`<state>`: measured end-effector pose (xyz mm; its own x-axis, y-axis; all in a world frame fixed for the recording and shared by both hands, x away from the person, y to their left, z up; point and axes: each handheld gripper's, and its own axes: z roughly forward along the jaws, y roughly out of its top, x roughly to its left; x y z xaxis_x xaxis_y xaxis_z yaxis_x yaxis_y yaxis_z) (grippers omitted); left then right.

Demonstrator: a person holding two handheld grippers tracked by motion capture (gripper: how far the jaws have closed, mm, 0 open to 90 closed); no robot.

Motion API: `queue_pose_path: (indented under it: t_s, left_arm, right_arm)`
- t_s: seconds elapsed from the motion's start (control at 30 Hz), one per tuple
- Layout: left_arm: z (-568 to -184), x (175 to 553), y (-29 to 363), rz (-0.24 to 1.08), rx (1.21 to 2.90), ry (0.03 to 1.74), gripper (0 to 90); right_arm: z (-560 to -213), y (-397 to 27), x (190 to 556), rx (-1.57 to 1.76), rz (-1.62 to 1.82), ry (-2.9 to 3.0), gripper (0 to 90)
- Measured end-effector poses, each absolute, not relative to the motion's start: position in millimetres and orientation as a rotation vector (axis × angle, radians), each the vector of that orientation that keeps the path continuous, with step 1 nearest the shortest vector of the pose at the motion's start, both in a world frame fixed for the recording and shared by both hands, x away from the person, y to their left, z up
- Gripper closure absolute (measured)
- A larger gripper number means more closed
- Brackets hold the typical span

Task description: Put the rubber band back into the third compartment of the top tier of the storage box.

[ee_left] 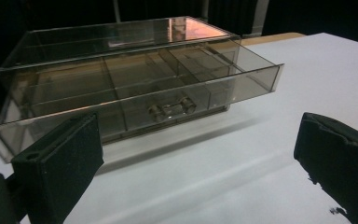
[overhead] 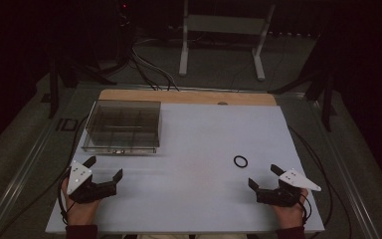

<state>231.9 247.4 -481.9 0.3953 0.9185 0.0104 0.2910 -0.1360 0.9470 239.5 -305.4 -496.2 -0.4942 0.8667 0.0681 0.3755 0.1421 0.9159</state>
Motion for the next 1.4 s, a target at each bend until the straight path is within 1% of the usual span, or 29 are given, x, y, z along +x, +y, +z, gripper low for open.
queue_pose_path:
  t_s: [0.3, 0.47, 0.7, 0.77, 1.07, 1.4]
  left_arm:
    - [-482.6, 230.6, 247.2, 0.804, 1.668, 1.099, 3.9]
    - [-485.8, 230.7, 248.4, 0.768, 1.644, 1.086, 2.6]
    - [-485.5, 230.9, 247.0, 0.775, 1.665, 1.087, 1.8]
    - [-483.5, 229.9, 247.1, 0.815, 1.666, 1.099, 1.0]
    - [-482.2, 227.9, 247.1, 0.864, 1.655, 1.095, 0.4]
    - [-478.3, 224.9, 251.8, 0.89, 1.612, 1.094, 0.5]
  right_arm:
    - [-496.0, -304.7, 238.2, 1.183, 1.306, 1.92, 0.2]
    - [-494.9, -300.6, 237.3, 1.16, 1.277, 1.919, 0.2]
    - [-495.0, -300.8, 237.3, 1.159, 1.269, 1.913, 0.2]
    - [-494.6, -301.8, 237.3, 1.16, 1.272, 1.908, 0.3]
    - [-493.8, -301.5, 237.9, 1.186, 1.278, 1.898, 0.3]
    - [-487.8, -305.8, 241.7, 1.217, 1.308, 1.862, 0.2]
